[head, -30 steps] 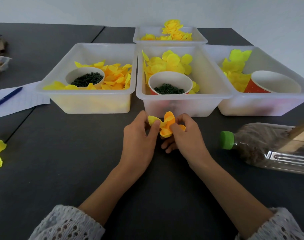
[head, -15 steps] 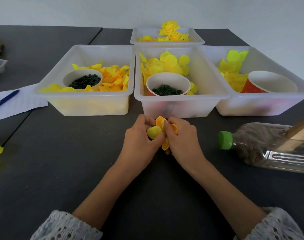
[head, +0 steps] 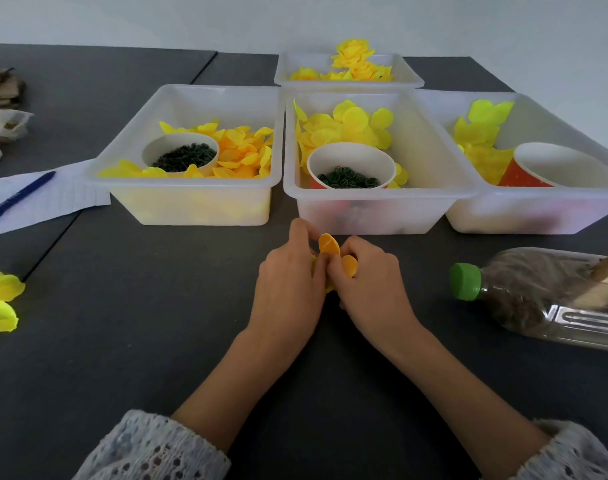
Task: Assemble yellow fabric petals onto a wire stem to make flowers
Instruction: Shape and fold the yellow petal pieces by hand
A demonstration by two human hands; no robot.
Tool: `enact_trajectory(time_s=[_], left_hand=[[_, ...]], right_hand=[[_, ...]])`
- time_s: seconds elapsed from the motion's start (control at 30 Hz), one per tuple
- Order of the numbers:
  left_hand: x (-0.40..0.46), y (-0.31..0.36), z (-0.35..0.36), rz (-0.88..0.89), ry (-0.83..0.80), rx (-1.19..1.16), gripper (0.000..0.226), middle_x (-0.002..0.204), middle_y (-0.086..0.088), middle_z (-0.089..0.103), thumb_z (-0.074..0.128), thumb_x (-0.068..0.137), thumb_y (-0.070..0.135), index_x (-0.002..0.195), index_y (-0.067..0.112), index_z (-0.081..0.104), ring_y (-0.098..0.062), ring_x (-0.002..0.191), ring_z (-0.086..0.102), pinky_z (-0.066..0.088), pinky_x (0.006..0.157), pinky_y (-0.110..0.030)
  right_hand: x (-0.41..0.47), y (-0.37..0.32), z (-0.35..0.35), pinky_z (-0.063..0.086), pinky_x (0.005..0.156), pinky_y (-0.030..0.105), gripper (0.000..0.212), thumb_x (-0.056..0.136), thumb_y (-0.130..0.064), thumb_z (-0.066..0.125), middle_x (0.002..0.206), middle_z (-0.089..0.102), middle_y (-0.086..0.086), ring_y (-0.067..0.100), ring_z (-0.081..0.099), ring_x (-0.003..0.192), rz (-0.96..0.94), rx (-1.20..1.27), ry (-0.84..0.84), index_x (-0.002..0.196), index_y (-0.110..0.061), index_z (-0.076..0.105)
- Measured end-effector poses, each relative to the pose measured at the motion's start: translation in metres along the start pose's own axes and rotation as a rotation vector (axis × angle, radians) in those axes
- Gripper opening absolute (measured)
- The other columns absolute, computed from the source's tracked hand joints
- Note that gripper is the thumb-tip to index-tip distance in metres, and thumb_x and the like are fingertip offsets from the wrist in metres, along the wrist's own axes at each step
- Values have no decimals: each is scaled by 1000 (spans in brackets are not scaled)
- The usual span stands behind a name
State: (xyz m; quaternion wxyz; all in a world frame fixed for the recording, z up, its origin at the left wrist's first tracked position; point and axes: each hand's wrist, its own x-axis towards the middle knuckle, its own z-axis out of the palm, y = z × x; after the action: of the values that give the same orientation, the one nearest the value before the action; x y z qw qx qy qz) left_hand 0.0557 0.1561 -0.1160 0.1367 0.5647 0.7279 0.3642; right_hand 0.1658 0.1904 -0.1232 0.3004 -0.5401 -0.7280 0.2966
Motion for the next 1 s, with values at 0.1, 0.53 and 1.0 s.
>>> enact_trajectory(time_s=[0.1,0.53,1.0], left_hand=[[-2,-1,-4,65,29,-70,12,86,10,64,62,93,22,100,26,54,-3,75,60,53,62,-18],[-6,4,0,132,198,-434,18,72,13,57,65,82,12,87,27,57,-4,67,57,41,54,-10],[0,-3,8,19,188,-461,31,76,7,54,61,83,4,87,30,46,-1,68,55,41,51,-10]], right_hand=[[2,-4,-5,56,51,28,23,93,-33,53,68,64,1,12,64,53,67,23,-81,76,-18,58],[-1,-4,-7,42,36,23,42,100,-21,32,51,64,3,17,56,38,261,451,-158,71,-9,60],[0,-5,-4,41,40,25,34,95,-17,38,43,54,2,15,50,35,262,578,-132,66,-8,52]])
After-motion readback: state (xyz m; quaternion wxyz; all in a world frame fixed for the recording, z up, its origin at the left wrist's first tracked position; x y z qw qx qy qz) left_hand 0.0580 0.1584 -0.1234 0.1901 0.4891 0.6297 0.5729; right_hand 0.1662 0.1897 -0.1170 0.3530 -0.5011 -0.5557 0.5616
